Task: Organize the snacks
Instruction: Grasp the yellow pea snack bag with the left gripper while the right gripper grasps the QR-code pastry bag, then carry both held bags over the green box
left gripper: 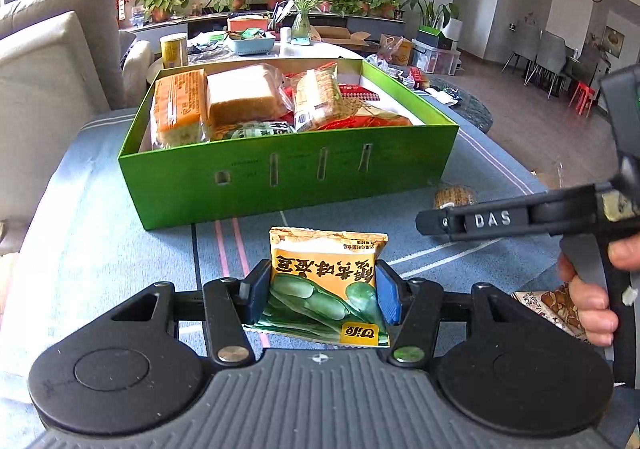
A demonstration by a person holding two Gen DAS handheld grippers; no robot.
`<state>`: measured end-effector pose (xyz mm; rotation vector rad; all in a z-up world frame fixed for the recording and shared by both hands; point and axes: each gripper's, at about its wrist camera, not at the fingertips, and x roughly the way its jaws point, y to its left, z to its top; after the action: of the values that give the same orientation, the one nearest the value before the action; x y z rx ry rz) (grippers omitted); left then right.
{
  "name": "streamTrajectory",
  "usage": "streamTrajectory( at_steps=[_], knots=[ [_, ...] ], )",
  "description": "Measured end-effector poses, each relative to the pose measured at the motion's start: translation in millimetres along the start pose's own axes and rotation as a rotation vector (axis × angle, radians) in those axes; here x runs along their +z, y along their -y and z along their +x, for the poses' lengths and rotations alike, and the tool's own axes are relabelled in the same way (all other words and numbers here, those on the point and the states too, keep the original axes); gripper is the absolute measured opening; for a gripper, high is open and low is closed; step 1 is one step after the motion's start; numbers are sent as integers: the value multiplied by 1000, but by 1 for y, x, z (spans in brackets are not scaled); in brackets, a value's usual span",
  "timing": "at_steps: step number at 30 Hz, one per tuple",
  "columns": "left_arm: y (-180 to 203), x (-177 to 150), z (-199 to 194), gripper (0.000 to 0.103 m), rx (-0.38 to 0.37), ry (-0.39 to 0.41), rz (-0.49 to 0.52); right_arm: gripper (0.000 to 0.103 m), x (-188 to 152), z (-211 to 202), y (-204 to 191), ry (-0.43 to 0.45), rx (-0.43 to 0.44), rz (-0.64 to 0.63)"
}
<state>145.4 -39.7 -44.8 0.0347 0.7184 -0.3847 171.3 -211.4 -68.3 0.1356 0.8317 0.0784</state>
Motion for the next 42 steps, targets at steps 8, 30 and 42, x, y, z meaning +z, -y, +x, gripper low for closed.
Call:
streamTrajectory(
  at_steps=[8,30,42],
  knots=[
    [-7,-3,-8,51,3,14,-34,67,-6,-13,-9,-20,102,-10],
    [-27,-13,-44,51,26,77,-111,67,-9,-53,-41,48,153,-57],
    [-14,17,-45,51,15,138,-66,67,19,-67,-40,135,173,-18]
  ],
)
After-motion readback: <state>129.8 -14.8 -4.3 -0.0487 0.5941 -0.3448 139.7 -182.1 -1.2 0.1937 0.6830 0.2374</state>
